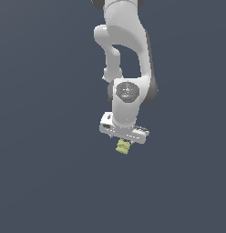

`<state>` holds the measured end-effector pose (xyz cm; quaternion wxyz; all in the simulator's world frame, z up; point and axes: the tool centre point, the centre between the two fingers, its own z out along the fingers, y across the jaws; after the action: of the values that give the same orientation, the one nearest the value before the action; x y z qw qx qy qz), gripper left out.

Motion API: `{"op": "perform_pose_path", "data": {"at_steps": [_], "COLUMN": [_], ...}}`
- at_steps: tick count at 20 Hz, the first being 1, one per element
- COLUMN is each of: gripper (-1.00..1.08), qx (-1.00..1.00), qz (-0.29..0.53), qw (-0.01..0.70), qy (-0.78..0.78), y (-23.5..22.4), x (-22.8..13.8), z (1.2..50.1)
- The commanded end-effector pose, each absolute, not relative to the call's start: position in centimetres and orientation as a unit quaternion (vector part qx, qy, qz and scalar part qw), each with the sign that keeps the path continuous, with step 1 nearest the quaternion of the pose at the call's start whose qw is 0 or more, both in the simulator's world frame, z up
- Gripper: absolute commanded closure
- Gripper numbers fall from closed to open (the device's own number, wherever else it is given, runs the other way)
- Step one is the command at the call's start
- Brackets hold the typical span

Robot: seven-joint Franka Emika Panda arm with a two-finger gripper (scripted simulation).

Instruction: Pick up the object and move it to a goal position.

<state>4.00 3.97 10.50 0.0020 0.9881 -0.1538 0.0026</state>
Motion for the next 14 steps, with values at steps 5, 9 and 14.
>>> {"op": "perform_pose_path", "data": {"at_steps": [5, 9, 14], "gripper": [-0.92, -0.92, -0.92], "qx": [0.983, 0.983, 0.983], "qz": [0.000, 0.000, 0.000], "qw": [0.000, 0.000, 0.000], "qy": [-0.182, -0.186, -0.184], "y": [5.1, 5.3, 5.3], "x": [4.4, 4.5, 4.4], "z": [9.2, 8.9, 8.4]}}
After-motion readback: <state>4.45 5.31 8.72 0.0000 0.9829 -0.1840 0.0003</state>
